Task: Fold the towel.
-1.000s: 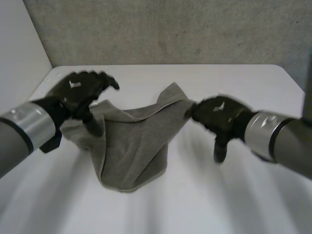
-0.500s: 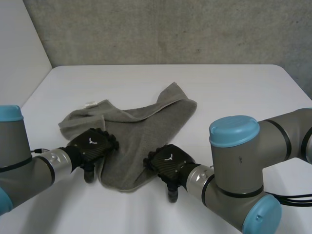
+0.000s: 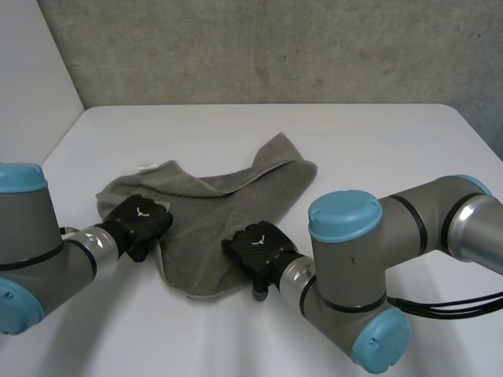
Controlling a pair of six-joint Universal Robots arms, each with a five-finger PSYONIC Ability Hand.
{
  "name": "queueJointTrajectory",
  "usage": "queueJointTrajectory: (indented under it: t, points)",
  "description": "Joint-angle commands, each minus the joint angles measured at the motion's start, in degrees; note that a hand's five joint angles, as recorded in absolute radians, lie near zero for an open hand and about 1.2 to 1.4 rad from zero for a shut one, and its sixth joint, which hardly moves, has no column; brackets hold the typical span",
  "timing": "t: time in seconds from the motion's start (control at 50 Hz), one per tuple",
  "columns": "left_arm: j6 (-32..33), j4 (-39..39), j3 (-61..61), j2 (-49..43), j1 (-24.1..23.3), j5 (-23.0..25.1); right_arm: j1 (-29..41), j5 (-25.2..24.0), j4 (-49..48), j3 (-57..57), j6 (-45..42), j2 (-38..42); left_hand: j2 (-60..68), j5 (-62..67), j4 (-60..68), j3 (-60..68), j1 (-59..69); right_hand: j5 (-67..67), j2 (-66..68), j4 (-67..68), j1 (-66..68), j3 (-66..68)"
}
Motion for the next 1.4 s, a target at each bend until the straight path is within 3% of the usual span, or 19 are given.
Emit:
queueJointTrajectory:
  t: [0.02, 0.08, 0.18, 0.28, 0.46, 0.58, 0.64, 0.68, 0.84, 0.88, 1.0, 1.06, 1.12, 1.24, 1.4]
  points:
    - [-4.73, 0.00, 2.38, 2.29, 0.17, -0.22, 0.86, 0.42, -0.01, -2.62, 0.66, 1.22, 4.71, 5.26, 2.64, 5.27, 5.01, 4.38, 4.69, 4.49, 18.97, 4.47]
    - [-7.66, 0.00, 3.17, 3.00, 0.44, -0.22, 1.13, 0.42, -0.01, -3.16, 0.66, 1.49, 4.71, 5.26, 2.64, 5.27, 5.01, 5.57, 5.88, 5.68, 20.16, 5.66]
    - [-21.25, -0.52, 6.94, 4.05, 1.93, -0.22, 1.30, 0.77, 0.08, -5.35, 0.75, 2.80, 4.71, 5.26, 2.64, 5.27, 5.01, 7.25, 7.56, 7.36, 21.84, 7.35]
    - [-28.12, -1.49, 8.80, 4.23, 3.51, -0.13, 1.65, 1.38, 0.08, -6.32, 0.84, 3.33, 4.71, 5.26, 2.64, 5.27, 5.01, 7.09, 7.39, 7.20, 21.68, 7.18]
    - [-30.60, -3.69, 10.29, 4.23, 3.87, -0.22, 1.83, 1.65, -0.01, -7.02, 2.60, 3.60, 4.71, 5.26, 2.64, 5.27, 5.01, 8.77, 9.07, 8.88, 23.36, 8.86]
    - [-30.95, -3.95, 10.38, 4.23, 3.78, -0.22, 2.18, 2.00, 0.25, -8.25, 3.30, 5.62, 4.71, 5.26, 2.64, 5.27, 5.01, 27.60, 27.91, 27.72, 42.20, 27.70]
    - [-31.82, -3.95, 10.64, 4.23, 3.78, -0.22, 2.18, 1.91, 0.43, -8.34, 3.39, 6.23, 4.71, 5.26, 2.64, 5.27, 5.01, 44.62, 44.93, 44.73, 59.21, 44.72]
    - [-32.44, -3.95, 10.91, 4.23, 3.78, -0.22, 2.18, 1.83, 0.51, -8.34, 3.39, 6.06, 4.71, 5.26, 2.64, 5.27, 5.01, 44.70, 45.01, 44.82, 59.29, 44.80]
    - [-34.02, -4.13, 12.05, 4.40, 3.61, -0.22, 0.16, 1.48, 1.57, -8.78, 4.09, -1.68, 4.71, 5.26, 2.64, 5.27, 5.01, 44.70, 45.01, 44.82, 59.29, 44.80]
    - [-34.11, -4.56, 12.40, 5.80, 3.52, -0.04, -3.07, 1.30, 2.62, -9.74, 3.92, -7.10, 4.71, 5.26, 2.64, 5.27, 5.01, 44.70, 45.01, 44.82, 59.29, 44.80]
    - [-34.99, -4.74, 13.46, 9.24, 2.64, 0.05, -8.10, 1.04, 8.25, -14.93, 3.30, -13.54, 4.71, 5.26, 2.64, 5.27, 5.01, 44.70, 45.01, 44.82, 59.29, 44.80]
    - [-38.15, -4.74, 14.60, 12.31, 1.67, 0.05, -10.92, 0.95, 12.47, -19.68, 3.12, -17.15, 4.71, 5.26, 2.64, 5.27, 5.01, 44.70, 45.01, 44.82, 59.29, 44.80]
    - [-45.78, -4.65, 16.35, 18.18, 0.01, 0.22, -13.63, 0.95, 16.24, -25.38, 3.12, -22.23, 4.71, 5.26, 2.64, 5.27, 5.01, 44.70, 45.01, 44.82, 59.29, 44.80]
    - [-54.22, -4.30, 16.80, 24.87, -1.84, 0.57, -14.87, 0.07, 18.35, -26.80, 3.12, -26.54, 4.71, 5.26, 2.64, 5.27, 5.01, 44.70, 45.01, 44.82, 59.29, 44.80]
    - [-56.26, -3.78, 12.59, 23.66, -2.72, 0.57, -14.96, -3.79, 20.11, -21.89, 1.03, -25.33, 4.71, 5.26, 2.64, 5.27, 5.01, 44.70, 45.01, 44.82, 59.29, 44.80]
